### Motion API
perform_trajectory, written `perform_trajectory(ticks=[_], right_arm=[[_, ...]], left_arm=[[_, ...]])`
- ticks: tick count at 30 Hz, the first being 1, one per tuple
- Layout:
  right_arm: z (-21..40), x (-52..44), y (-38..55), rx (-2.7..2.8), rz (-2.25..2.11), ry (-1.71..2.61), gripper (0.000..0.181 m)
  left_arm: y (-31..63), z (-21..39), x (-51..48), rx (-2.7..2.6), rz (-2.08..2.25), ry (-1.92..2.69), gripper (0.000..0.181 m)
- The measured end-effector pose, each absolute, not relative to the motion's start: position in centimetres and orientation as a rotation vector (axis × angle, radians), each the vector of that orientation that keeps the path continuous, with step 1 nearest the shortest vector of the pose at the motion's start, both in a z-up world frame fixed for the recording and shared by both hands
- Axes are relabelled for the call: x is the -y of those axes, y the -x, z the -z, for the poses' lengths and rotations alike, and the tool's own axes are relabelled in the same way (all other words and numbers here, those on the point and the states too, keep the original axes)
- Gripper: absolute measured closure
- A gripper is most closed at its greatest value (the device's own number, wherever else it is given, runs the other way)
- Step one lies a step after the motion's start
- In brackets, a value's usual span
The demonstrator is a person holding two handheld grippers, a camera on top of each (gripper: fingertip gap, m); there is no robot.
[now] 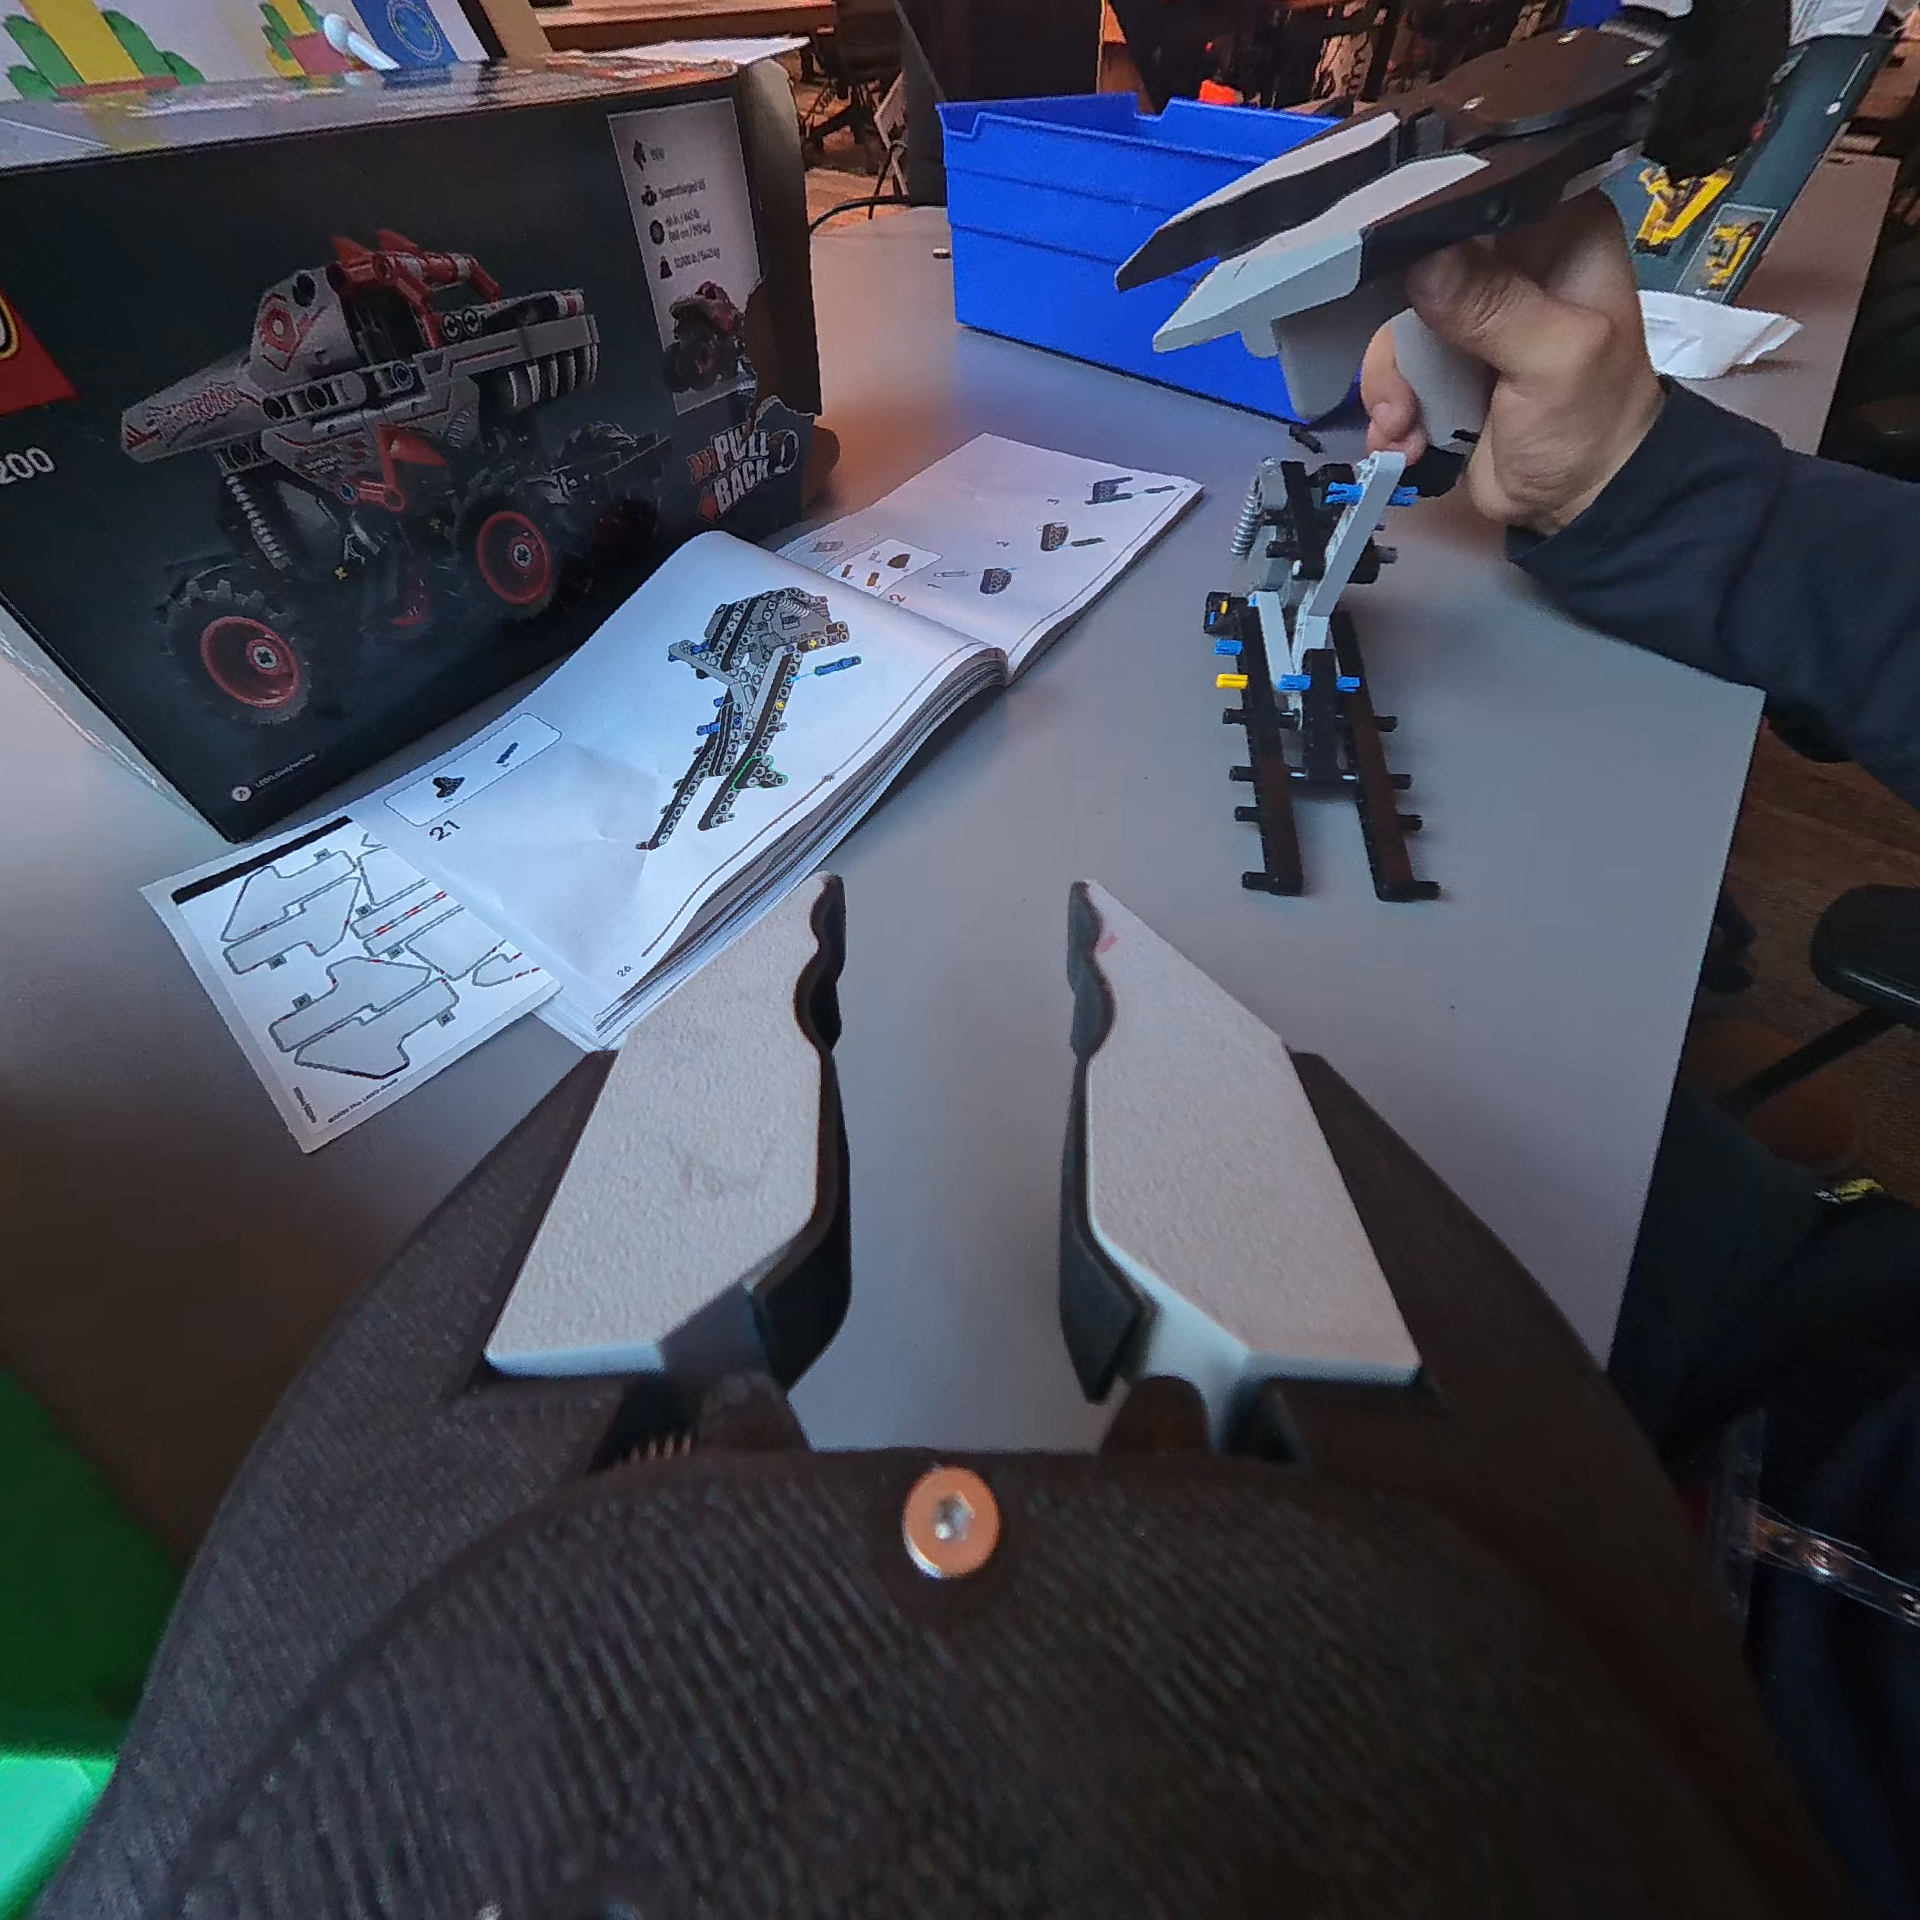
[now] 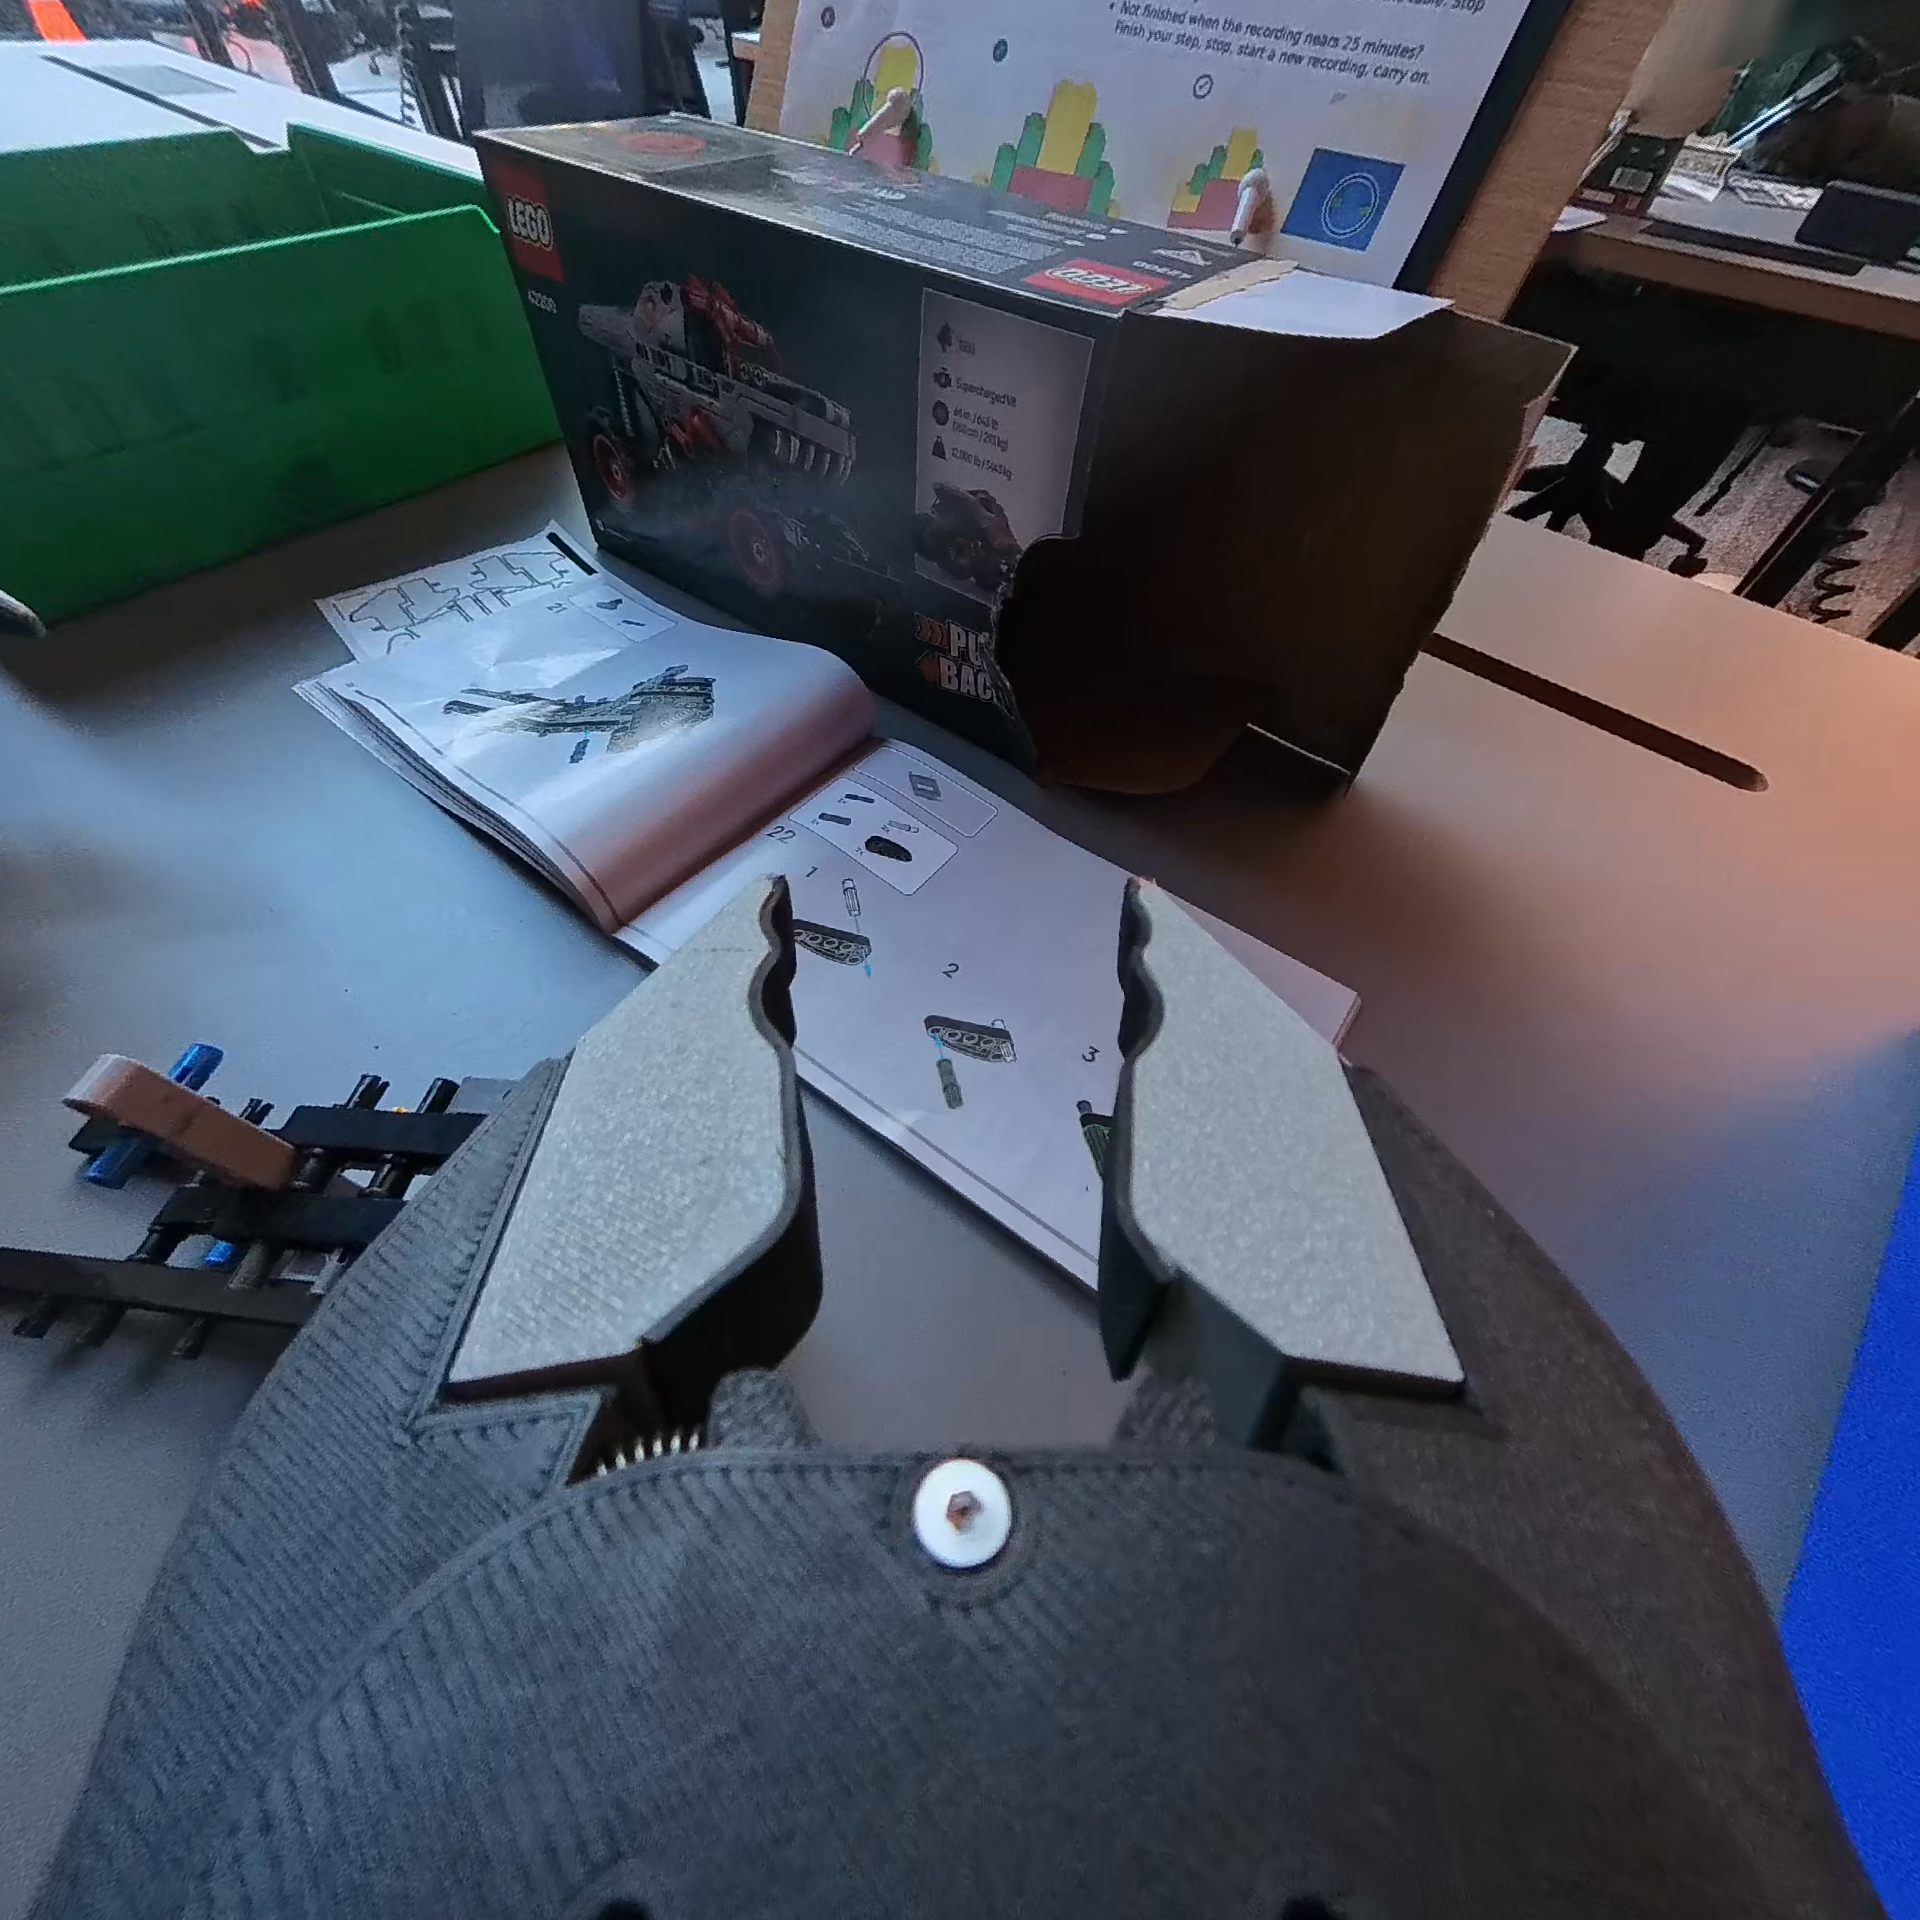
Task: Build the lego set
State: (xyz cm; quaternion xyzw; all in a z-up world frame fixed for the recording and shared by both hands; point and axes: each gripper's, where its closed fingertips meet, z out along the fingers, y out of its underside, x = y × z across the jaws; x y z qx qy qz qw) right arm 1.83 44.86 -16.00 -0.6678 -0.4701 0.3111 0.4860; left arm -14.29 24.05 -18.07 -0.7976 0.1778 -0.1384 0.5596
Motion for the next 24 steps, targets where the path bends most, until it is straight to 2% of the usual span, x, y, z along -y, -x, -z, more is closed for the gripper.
perform_trajectory(ticks=[14, 19, 24], right_arm=[[15.9, -44.6, -1.8, 1.153, -0.771, 1.615, 0.122], [16.6, -42.0, -0.5, 1.312, -0.835, 1.563, 0.143], [17.7, -39.6, 0.6, 1.461, -0.86, 1.522, 0.151]], left_arm=[[14.3, 18.0, -24.1, -0.417, 0.32, 1.877, 0.14], [15.2, 16.9, -24.0, -0.349, 0.321, 1.82, 0.145], [16.1, 17.0, -23.9, -0.307, 0.334, 1.831, 0.144]])
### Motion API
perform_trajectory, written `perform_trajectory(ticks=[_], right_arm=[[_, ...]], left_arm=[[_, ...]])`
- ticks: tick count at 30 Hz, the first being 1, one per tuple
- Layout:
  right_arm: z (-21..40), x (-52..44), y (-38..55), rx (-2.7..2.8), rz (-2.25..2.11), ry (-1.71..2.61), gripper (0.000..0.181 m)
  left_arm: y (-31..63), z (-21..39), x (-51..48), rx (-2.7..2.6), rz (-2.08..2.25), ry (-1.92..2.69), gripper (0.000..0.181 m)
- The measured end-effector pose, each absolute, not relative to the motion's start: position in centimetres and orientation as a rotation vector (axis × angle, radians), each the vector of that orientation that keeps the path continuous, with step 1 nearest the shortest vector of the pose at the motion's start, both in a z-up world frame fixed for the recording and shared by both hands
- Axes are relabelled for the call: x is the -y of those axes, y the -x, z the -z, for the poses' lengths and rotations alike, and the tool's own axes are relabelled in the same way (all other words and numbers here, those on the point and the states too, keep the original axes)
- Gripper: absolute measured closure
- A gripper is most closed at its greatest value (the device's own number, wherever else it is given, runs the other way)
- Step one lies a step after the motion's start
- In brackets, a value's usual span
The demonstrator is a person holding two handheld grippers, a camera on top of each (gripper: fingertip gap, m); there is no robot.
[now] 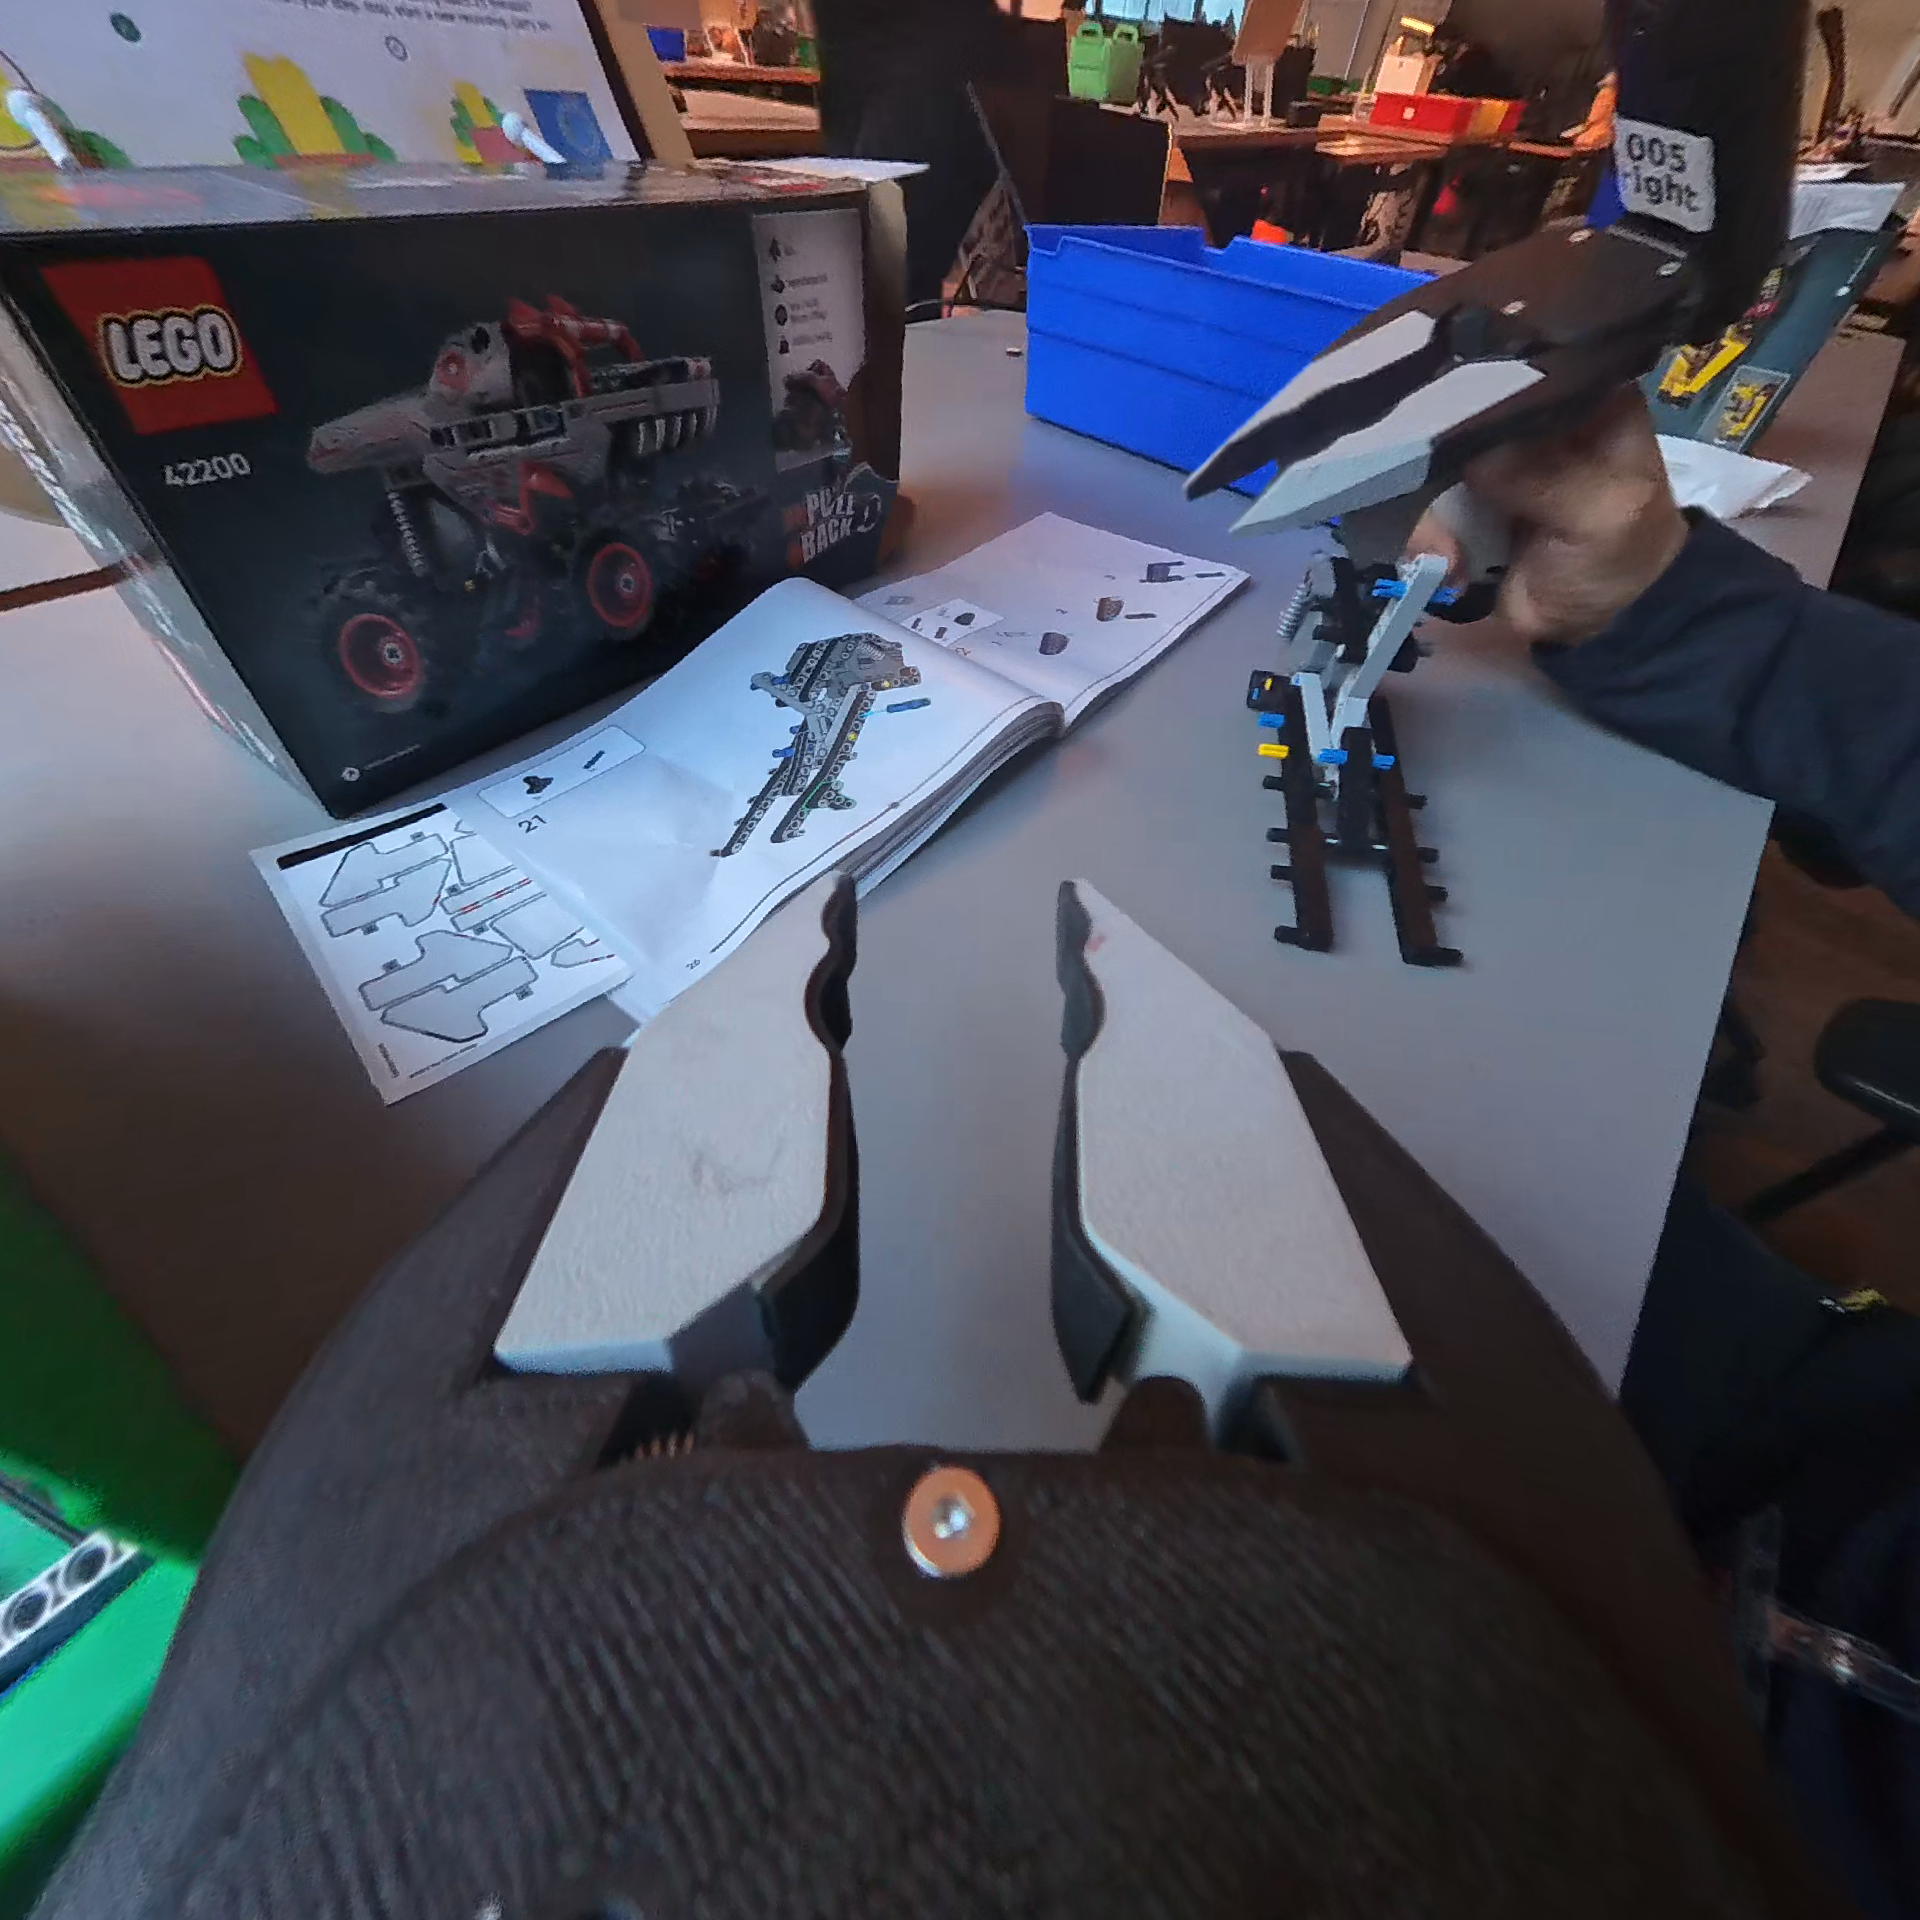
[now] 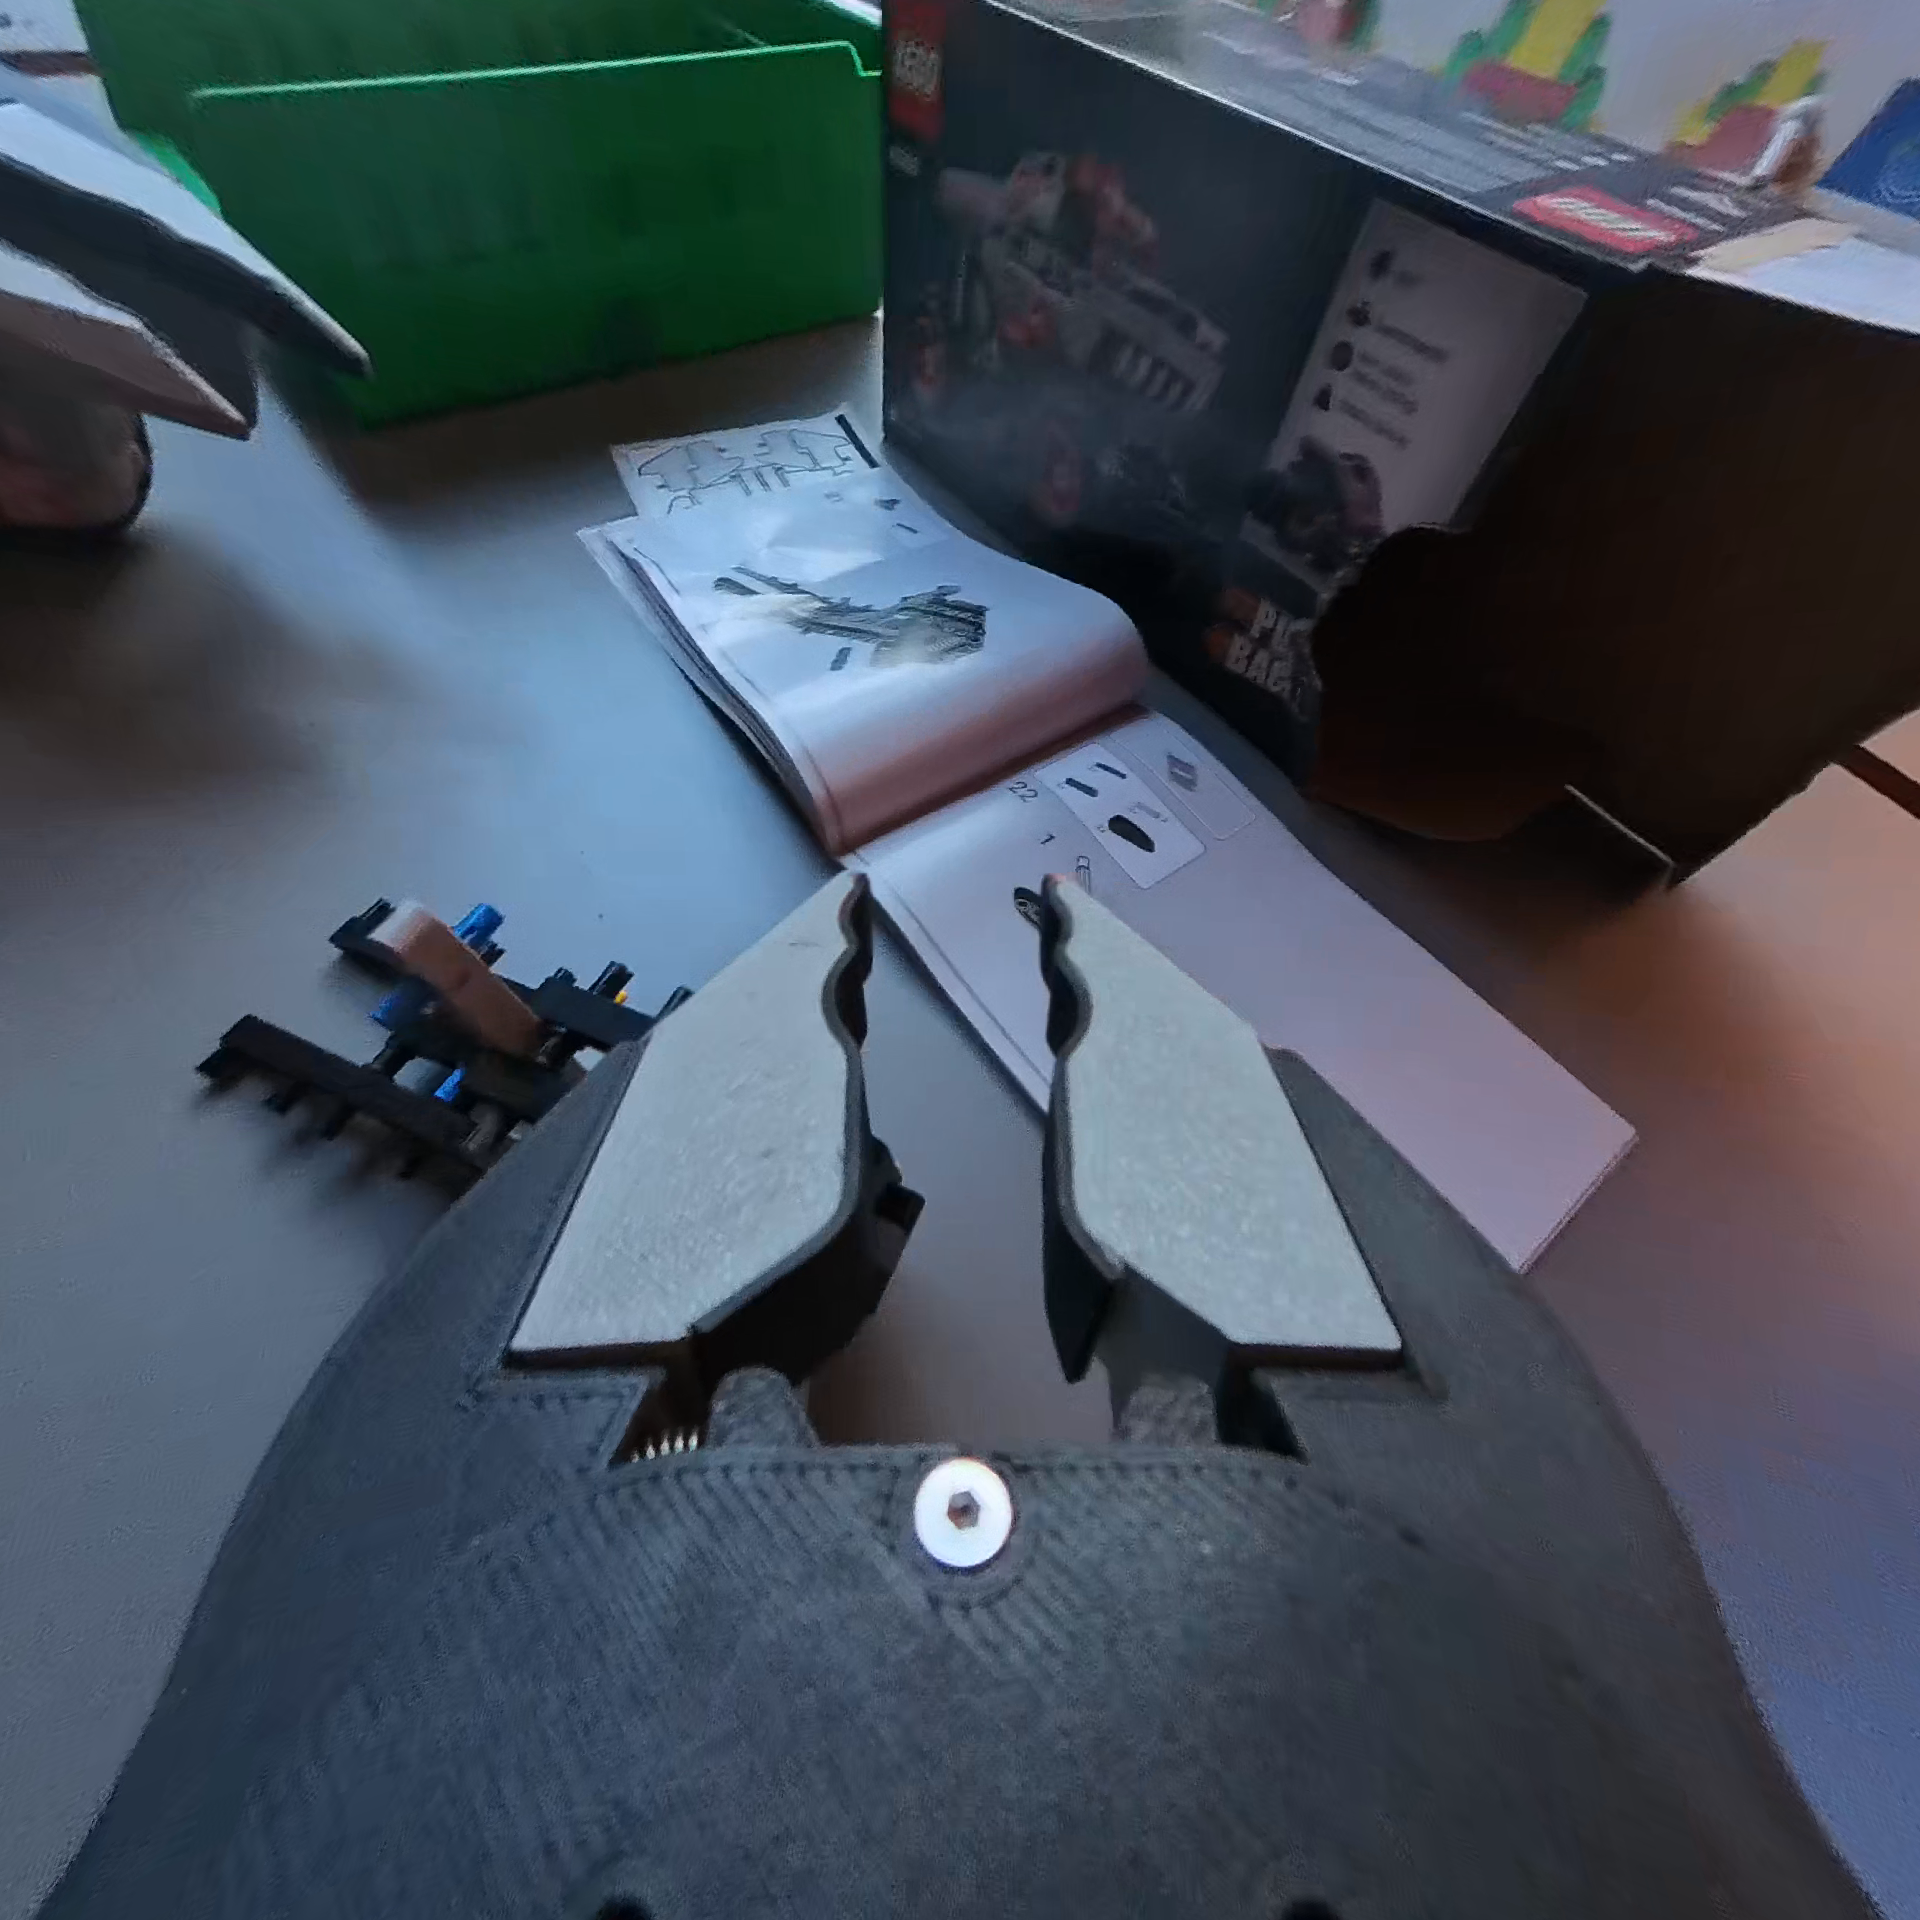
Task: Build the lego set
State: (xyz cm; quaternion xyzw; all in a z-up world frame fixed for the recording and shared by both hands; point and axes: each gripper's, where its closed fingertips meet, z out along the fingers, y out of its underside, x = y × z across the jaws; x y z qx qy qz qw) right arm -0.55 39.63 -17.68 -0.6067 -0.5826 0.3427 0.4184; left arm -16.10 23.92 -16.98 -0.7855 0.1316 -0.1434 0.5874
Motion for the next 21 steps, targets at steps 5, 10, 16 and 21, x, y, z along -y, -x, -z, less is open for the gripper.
perform_trajectory(ticks=[5, 10, 16, 21], right_arm=[[14.5, -38.3, -0.8, 1.425, -1.04, 1.396, 0.143], [16.0, -34.7, -2.5, 1.626, -1.24, 1.365, 0.121], [18.7, -33.2, -2.6, 1.746, -1.163, 1.422, 0.115], [19.9, -35.9, -2.8, 1.7, -0.929, 1.479, 0.122]], left_arm=[[16.3, 17.1, -23.9, -0.292, 0.351, 1.836, 0.144], [16.3, 17.1, -24.0, -0.291, 0.353, 1.838, 0.144], [15.8, 17.6, -24.0, -0.336, 0.306, 1.859, 0.143], [15.7, 17.6, -24.0, -0.34, 0.317, 1.858, 0.143]])
